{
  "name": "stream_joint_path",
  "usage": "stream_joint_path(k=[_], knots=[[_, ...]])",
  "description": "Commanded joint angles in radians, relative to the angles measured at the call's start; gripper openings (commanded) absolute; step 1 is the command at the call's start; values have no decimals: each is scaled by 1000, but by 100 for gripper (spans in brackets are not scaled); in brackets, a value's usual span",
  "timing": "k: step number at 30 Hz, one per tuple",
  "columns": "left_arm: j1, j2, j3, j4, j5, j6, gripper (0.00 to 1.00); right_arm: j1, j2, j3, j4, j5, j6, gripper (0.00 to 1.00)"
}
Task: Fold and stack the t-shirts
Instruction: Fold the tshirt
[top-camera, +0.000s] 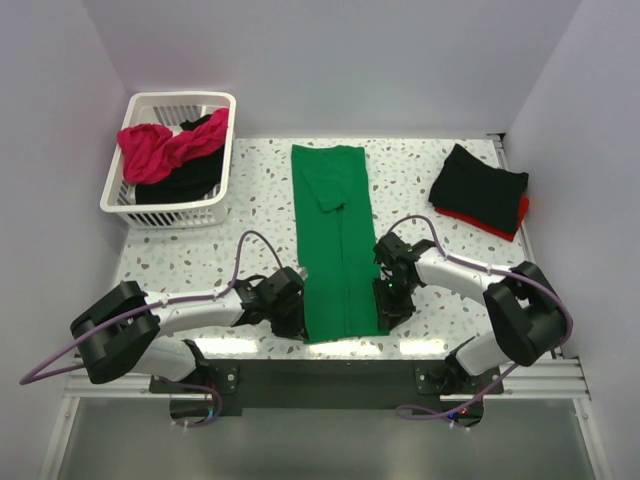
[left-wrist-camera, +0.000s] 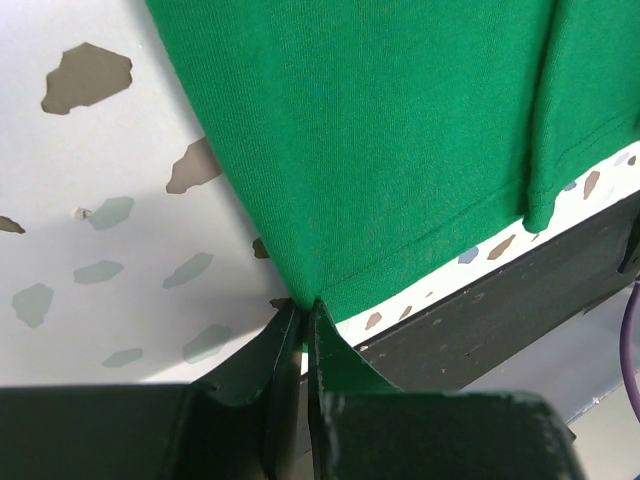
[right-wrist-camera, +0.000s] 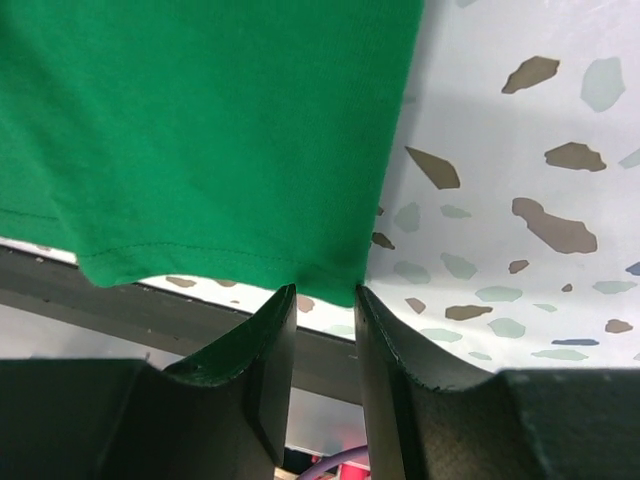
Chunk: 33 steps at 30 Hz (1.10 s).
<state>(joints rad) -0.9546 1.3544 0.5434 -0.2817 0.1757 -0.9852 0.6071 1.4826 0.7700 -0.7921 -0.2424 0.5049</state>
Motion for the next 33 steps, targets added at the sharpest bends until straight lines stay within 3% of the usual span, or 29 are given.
stream_joint_path(k=[1,9,12,13,17,33], knots=[[-15,15,-20,-102,-51,10,9,3,21,-11,17,34,-5,34],[-18,15,-25,-100,-53,8,8,2,51,-34,54,9,-17,29],[-19,15,-36,-96,-54,2,0,2,62,-32,56,-11,-25,19],[-19,12,-40,-96,-58,-1,0,3,61,-35,53,-12,-25,11],[-21,0,-66,-94,-58,-16,0,2,39,-46,34,-14,-20,0],[-26,-55,-106,-96,-61,-55,0,3,21,-48,2,-15,-22,0]])
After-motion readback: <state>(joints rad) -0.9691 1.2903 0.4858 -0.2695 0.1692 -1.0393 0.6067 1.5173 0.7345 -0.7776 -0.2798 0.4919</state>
